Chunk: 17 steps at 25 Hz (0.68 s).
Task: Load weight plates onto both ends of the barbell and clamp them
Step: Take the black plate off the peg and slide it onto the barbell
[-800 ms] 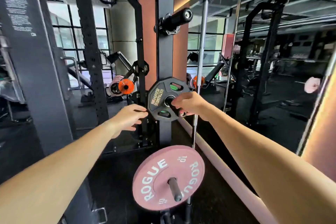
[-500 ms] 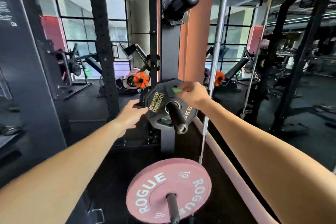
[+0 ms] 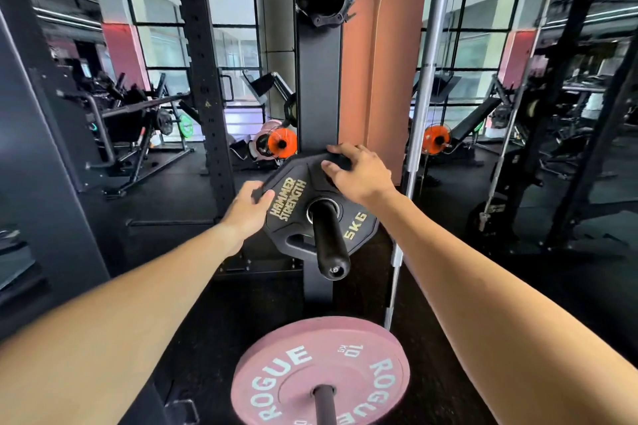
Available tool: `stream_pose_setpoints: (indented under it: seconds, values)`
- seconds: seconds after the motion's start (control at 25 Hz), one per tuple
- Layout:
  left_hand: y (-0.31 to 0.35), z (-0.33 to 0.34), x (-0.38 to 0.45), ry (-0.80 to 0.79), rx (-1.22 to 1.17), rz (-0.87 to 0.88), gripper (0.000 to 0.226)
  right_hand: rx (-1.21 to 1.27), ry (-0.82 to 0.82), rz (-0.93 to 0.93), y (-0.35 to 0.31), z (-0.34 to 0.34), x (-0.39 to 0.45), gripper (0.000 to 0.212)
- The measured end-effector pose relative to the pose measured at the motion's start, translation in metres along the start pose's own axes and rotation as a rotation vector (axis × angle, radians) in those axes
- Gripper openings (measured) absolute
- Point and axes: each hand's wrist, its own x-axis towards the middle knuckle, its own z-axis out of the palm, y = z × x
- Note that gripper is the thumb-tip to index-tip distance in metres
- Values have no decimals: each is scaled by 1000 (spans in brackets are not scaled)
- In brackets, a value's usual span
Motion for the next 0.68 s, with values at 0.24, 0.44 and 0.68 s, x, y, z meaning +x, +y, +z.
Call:
stream_pose_setpoints:
  seconds: [0.24,0.44,0.68]
  values:
    - [55,3,7,-2,46,212,41,266,154,220,46,13,-15,59]
    - [34,7,-2,-90,-76,-64,71,543,21,427,55,8,-13,82]
    - [5,10,-7,-106,-111,-73,68,517,-4,401,58,7,-23,63]
